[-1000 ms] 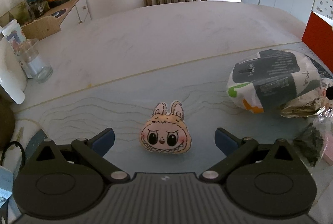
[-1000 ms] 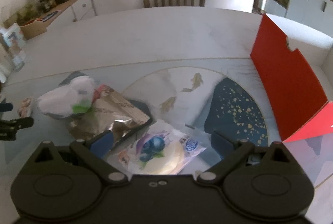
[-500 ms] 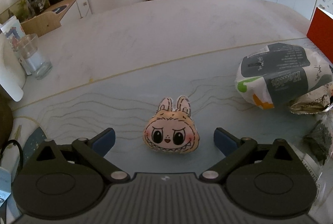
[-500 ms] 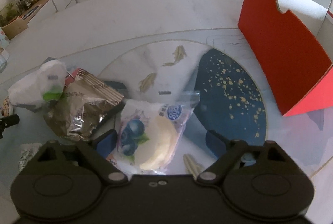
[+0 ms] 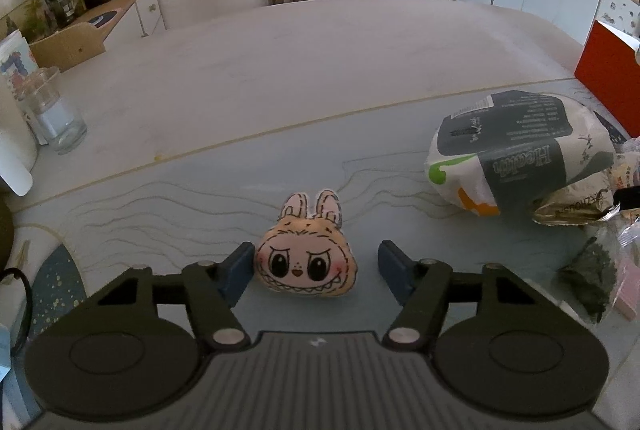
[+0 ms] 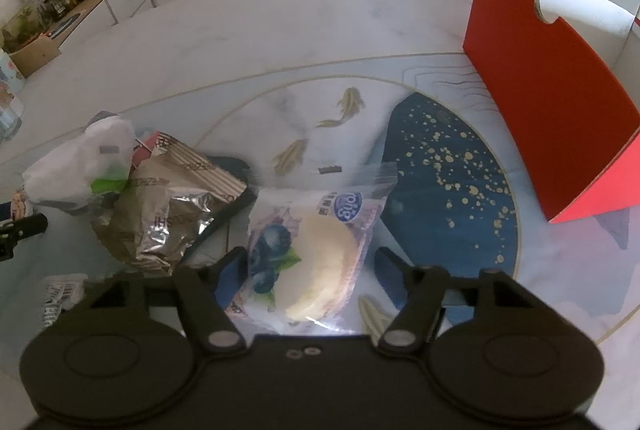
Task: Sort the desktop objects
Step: 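Grasp the bunny-eared plush doll with the left gripper while the right grasps the blueberry bread bag, then carry the plush doll with the left gripper while the right carries the bread bag to the red box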
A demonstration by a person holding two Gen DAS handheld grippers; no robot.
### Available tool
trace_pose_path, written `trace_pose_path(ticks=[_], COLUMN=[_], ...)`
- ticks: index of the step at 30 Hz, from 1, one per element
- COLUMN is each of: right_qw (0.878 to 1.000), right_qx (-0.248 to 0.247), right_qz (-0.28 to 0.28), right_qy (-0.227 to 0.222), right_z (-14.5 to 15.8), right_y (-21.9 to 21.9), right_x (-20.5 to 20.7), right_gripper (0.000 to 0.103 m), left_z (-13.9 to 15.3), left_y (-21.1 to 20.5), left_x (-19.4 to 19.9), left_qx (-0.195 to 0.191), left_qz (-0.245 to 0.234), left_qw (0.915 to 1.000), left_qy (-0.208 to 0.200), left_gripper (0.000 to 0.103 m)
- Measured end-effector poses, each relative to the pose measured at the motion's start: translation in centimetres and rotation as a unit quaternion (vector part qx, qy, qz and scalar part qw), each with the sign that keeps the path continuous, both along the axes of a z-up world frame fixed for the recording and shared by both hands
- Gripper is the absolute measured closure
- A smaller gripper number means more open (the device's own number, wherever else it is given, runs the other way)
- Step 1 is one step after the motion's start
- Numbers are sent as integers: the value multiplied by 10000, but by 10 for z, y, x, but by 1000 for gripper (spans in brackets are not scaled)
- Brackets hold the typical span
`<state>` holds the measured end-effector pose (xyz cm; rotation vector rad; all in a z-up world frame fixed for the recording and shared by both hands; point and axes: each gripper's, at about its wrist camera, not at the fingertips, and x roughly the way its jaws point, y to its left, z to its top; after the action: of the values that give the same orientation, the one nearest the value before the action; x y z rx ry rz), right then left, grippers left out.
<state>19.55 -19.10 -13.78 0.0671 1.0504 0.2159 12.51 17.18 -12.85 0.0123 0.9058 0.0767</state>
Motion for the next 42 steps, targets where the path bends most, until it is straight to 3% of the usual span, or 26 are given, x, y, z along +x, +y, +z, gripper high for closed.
trace_pose_path(ticks=[5, 20, 42], right_qw=[10000, 9998, 9986], right_qx=[23, 6, 386], right_qz=[-14, -179, -244], right_qy=[0, -87, -261], right_z=[1, 8, 30], right_y=[-1, -22, -64], right_x=[0, -10, -40], right_gripper=[42, 52, 53], left_z=[2, 13, 54], left_y=[-3, -25, -91], left_x=[1, -2, -24], left_qx=[-44, 18, 70], left_qz=[-29, -53, -183], left_qw=[10000, 9999, 9998], left_qy=[23, 89, -53], left_gripper=[51, 52, 52])
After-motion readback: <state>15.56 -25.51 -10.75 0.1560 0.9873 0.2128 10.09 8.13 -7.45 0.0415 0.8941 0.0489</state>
